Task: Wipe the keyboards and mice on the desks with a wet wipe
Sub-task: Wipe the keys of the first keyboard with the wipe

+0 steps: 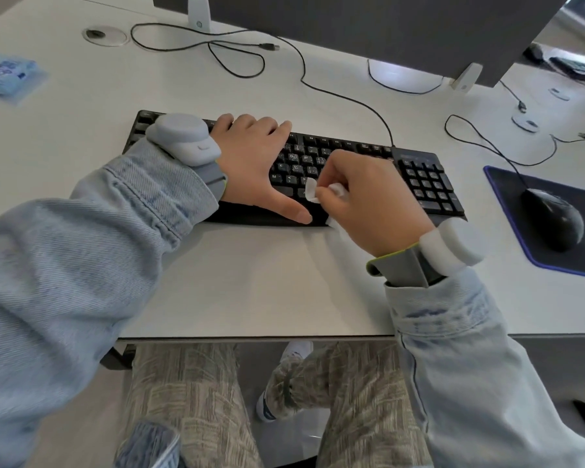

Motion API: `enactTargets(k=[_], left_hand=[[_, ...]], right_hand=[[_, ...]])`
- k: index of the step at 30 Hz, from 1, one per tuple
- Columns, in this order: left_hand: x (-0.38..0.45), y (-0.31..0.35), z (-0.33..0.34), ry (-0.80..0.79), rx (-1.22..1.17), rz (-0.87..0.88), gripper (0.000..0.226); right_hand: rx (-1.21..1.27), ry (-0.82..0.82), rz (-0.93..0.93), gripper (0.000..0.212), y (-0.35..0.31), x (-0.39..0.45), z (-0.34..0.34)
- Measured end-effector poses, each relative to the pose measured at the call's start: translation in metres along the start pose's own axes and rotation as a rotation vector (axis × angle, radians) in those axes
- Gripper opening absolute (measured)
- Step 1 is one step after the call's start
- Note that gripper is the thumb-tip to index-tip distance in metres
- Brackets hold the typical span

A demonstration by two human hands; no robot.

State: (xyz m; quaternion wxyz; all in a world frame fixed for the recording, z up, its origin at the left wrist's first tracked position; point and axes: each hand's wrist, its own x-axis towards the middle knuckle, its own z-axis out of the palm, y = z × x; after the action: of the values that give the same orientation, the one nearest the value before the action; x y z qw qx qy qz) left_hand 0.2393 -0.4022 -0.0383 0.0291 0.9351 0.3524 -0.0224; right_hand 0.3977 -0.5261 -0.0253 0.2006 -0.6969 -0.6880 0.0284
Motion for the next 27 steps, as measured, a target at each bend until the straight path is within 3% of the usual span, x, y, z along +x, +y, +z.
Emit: enactTargets(k=[11,21,27], left_hand=[[-0.001,-0.001,0.000,0.006,-0.007,0.004,0.156],[-0.002,-0.008,-0.001,0.012,-0.013,0.012,0.151],[-0.004,-0.018,-0.003,-0.021,0.000,-0.014,0.155]], right_hand=[[-0.133,0.117,0.085,0.012,0.025,0.040,-0.041],[-0.219,-0.073,-0.081,0.019,-0.001,0.112,-0.010],[-0.160,-0.149,-0.086,0.005,0.007,0.106,-0.010]])
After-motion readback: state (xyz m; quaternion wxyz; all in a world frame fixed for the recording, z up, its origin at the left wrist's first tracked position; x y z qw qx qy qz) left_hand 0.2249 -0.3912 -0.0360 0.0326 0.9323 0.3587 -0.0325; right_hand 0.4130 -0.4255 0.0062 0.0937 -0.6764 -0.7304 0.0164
